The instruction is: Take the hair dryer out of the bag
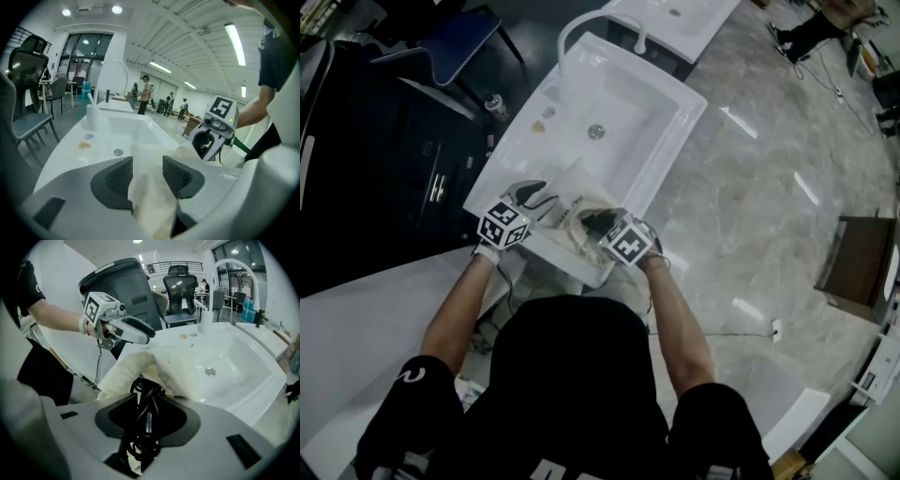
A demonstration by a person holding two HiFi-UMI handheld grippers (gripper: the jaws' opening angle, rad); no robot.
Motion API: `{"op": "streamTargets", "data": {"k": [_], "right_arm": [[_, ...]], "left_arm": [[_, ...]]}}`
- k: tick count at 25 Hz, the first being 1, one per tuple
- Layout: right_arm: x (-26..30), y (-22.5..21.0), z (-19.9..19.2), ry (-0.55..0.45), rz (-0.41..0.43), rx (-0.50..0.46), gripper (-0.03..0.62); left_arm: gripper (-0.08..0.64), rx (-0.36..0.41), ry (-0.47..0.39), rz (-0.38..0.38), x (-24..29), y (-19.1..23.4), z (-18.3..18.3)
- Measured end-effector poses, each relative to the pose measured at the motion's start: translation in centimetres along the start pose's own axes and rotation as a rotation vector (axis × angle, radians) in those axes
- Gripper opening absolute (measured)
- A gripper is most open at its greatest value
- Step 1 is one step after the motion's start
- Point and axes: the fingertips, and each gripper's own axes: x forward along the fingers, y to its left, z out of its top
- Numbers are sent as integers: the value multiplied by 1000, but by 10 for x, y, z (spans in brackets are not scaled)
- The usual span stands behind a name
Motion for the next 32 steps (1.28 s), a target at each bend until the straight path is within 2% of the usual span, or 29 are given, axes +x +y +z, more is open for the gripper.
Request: {"op": "streamTargets", "data": {"k": [3,6,8,10,13,15,18,24,27,32], "right_arm": [[-2,4,1,-15,6,-11,135],[-3,8,1,-24,17,-34,135],[-2,9,1,-24,18,-39,133],[-2,9,0,-23,18,-40,130],[-2,9,3,-39,22,-39,124],[-4,10,7,-59,26,-32,107],[-6,7,11,-70,23,-21,101],[-15,14,30,-122,48,-37,94],[-20,22,41,-146,70,-50,94],[-19,34,49,-132,93,-88,92]], "left_arm": [[204,-59,51,-36,10,3,-12],[195,-92,75,-99,20,-10,-16],[142,-108,91,-121,22,-16,-20],[32,-109,102,-120,21,-17,-24],[5,-72,113,-102,19,-13,-28],[3,-52,119,-53,14,-4,-29],[3,-62,109,33,3,15,-29],[3,-53,93,233,-20,53,-24],[3,-93,97,318,-26,64,-21],[3,-158,36,384,-24,66,4]]}}
